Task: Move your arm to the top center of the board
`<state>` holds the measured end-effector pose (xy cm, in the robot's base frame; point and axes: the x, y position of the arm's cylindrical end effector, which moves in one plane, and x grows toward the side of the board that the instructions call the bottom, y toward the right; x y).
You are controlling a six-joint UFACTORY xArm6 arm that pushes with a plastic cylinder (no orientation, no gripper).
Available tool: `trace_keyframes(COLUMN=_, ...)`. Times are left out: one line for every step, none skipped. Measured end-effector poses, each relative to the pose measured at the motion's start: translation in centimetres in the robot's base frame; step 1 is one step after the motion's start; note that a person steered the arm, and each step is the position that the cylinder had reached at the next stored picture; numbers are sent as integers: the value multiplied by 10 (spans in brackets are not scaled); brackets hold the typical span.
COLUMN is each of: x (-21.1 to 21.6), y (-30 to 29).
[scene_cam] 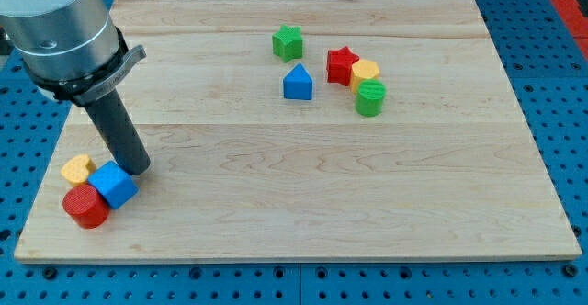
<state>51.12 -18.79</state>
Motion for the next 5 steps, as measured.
trace_keyframes(x=6, y=-1)
trace_keyframes(x=-1, y=4)
trace_keyframes(x=-24, y=4)
trace_keyframes(x=-50, y=7)
trace_keyframes(x=-81, y=7)
